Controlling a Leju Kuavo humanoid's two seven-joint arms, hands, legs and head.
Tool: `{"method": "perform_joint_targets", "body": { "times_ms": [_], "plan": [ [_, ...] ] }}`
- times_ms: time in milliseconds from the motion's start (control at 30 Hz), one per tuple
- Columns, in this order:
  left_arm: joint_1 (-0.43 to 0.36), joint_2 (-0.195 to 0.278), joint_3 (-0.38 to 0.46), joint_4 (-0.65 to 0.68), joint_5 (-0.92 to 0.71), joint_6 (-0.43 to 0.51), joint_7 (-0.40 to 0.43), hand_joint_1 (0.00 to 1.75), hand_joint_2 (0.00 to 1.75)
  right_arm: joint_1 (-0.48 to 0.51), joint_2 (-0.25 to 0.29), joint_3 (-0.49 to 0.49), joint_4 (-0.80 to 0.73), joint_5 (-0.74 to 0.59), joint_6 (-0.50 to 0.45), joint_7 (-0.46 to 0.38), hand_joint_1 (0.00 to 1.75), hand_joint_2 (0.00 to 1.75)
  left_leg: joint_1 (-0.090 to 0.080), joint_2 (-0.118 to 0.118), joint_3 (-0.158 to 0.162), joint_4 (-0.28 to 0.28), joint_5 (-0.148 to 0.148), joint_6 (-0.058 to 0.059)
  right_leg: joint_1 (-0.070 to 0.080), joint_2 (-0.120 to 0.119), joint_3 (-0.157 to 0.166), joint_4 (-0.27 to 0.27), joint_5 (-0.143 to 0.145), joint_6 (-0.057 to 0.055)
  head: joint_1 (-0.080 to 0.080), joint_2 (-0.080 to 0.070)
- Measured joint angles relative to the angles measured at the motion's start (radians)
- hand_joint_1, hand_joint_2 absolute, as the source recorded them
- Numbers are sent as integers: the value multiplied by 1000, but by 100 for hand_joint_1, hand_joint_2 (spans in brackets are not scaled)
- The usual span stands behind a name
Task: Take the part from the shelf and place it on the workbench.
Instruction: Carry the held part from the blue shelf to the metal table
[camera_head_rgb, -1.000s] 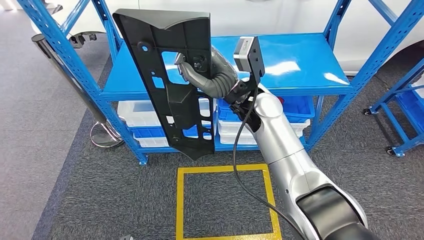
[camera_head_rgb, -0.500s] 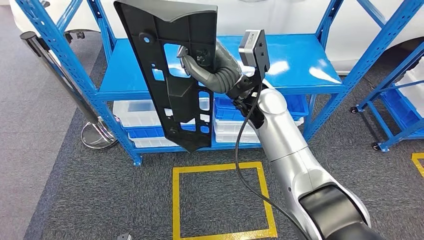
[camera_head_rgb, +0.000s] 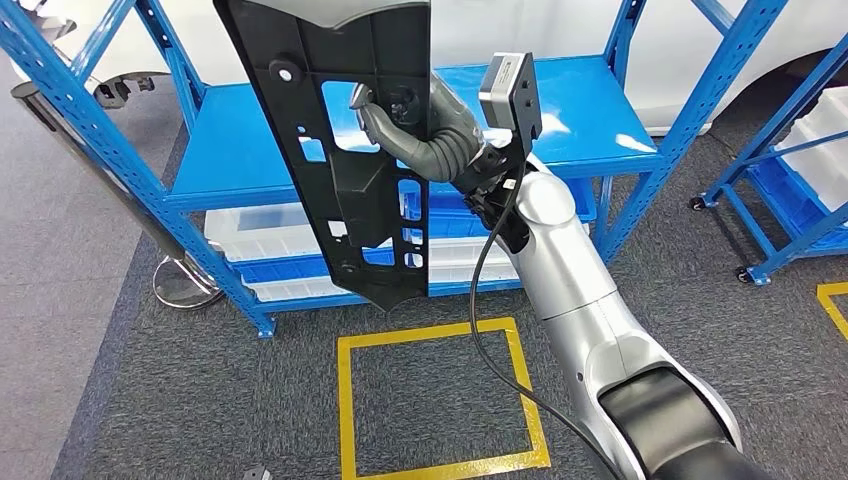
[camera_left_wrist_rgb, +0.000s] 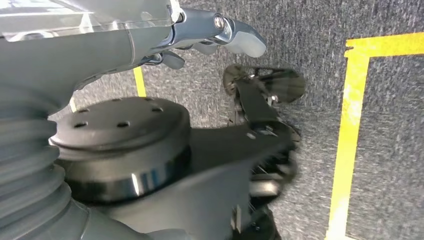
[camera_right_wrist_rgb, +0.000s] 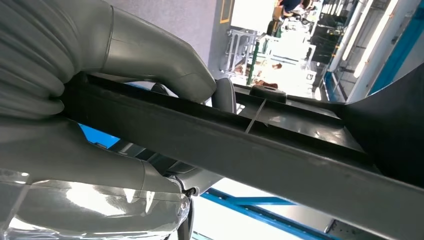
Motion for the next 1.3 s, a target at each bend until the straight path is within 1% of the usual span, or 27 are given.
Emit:
{"method": "perform_joint_targets", "body": {
  "times_ms": [67,100,133,200,233,300,367,400,467,533,567,600,633,667,733,767,800,867,900,967,1033,1067,1100,1133,1167,1233,1300],
  "plan": [
    [2,0,0,0,1,0,0,0,175,4,0,2,-5,-3,0,5,175,175,3,-8,-67,154,-72,-12,-2,15,2,-8,7,-13,-2,0],
    [3,0,0,0,2,0,0,0,175,6,0,3,-6,-5,0,8,175,175,3,-12,-91,210,-90,-13,-1,22,2,-6,7,-15,-3,0],
    [4,0,0,0,1,0,0,0,175,8,0,3,-8,-8,0,10,175,175,3,-13,-76,180,-66,-12,-1,29,2,-5,7,-15,-3,0],
    [4,0,0,0,1,1,-1,0,175,7,0,5,-15,-13,-2,13,175,175,4,-32,-10,47,0,-5,0,44,1,-1,5,-11,-3,0],
    [4,0,0,0,0,2,-2,0,175,6,0,6,-19,-15,-2,14,175,175,5,-45,20,-14,20,-1,1,51,-1,2,5,-7,-2,0],
    [4,0,0,0,-2,2,-3,0,175,6,0,8,-24,-18,-3,15,175,175,4,-61,44,-65,24,4,1,63,-7,3,8,4,-2,0],
    [4,0,0,0,-4,2,-4,0,175,8,-1,10,-28,-18,-4,15,175,175,5,-50,44,-71,28,12,0,72,-12,1,11,16,-3,0],
    [3,-1,-1,0,-6,2,-4,0,175,8,-2,11,-31,-18,-5,16,175,175,7,-43,45,-75,31,19,1,66,-15,7,6,21,-2,0],
    [2,-3,-1,0,-9,2,-4,0,175,6,-4,11,-35,-18,-6,16,175,175,10,-27,46,-82,36,31,3,41,-45,72,-35,28,2,0],
    [2,-3,-2,0,-11,1,-3,0,175,8,-6,12,-35,-18,-6,17,175,175,8,-10,46,-82,36,36,2,22,-109,209,-98,33,4,0],
    [2,-3,-2,0,-11,1,-3,0,175,12,-8,12,-35,-18,-6,17,175,175,7,-1,46,-82,35,37,0,19,-135,264,-115,35,4,0],
    [3,-3,-2,0,-11,1,-3,0,175,15,-11,12,-35,-18,-6,17,175,175,7,9,46,-81,35,37,-1,18,-148,289,-115,36,5,0],
    [2,-3,-2,0,-11,1,-3,0,175,17,-13,12,-35,-18,-6,17,175,175,7,18,46,-80,33,37,-2,14,-138,268,-95,35,5,0],
    [2,-3,-2,0,-11,1,-3,0,175,18,-14,13,-35,-18,-6,17,175,175,7,27,47,-78,31,35,-2,5,-108,209,-61,33,5,0],
    [1,-3,-2,0,-10,1,-3,0,175,17,-15,14,-37,-18,-6,16,175,175,3,43,48,-73,26,29,4,-37,-39,67,-8,24,4,0],
    [1,-3,-2,0,-10,1,-4,0,175,16,-14,15,-39,-18,-5,15,175,175,0,50,48,-71,23,25,8,-51,-18,22,4,19,4,0],
    [1,-3,-2,0,-9,1,-4,0,175,16,-14,16,-39,-19,-5,15,175,175,-2,57,49,-70,21,20,13,-56,-11,3,6,14,3,0],
    [1,-3,-2,0,-8,1,-4,0,175,17,-15,17,-40,-19,-5,14,175,175,-5,72,52,-73,18,10,13,-35,-13,-1,9,4,3,0],
    [1,-3,-2,0,-8,1,-5,0,175,17,-15,18,-40,-19,-5,13,175,175,-3,66,53,-70,12,4,11,-25,-11,-5,12,-1,2,0],
    [1,-3,-2,0,-8,1,-5,0,175,16,-14,19,-40,-19,-5,12,175,175,1,27,33,-14,-29,-5,4,-6,-7,-13,18,-12,0,0],
    [3,-3,-2,0,-8,1,-6,0,175,16,-12,22,-39,-18,-5,11,175,175,4,-8,-24,117,-96,-11,2,15,-7,-14,20,-16,-4,0],
    [4,-3,-2,0,-8,1,-6,0,175,17,-11,23,-38,-18,-5,11,175,175,4,-12,-54,180,-118,-13,2,28,-7,-13,20,-17,-6,0],
    [5,-3,-2,0,-8,1,-6,0,175,19,-11,25,-37,-18,-5,11,175,175,4,-13,-72,214,-121,-14,2,40,-7,-13,20,-17,-6,0],
    [5,-3,-2,0,-8,1,-6,0,175,21,-11,26,-37,-18,-5,11,175,175,5,-14,-72,207,-103,-14,2,54,-7,-11,20,-17,-6,0],
    [5,-2,-2,0,-8,1,-6,0,175,21,-11,27,-36,-18,-5,11,175,175,7,-19,-52,160,-68,-13,1,68,-6,-9,19,-15,-6,0],
    [5,-2,-2,0,-8,1,-5,0,175,20,-11,27,-36,-18,-5,9,175,175,13,-60,9,20,2,-10,0,94,-8,-1,16,-9,-6,0],
    [6,-2,-2,0,-8,1,-4,0,175,18,-10,29,-35,-18,-6,7,175,175,17,-100,41,-54,22,-5,-2,116,-18,4,18,4,-6,0]
  ]
}}
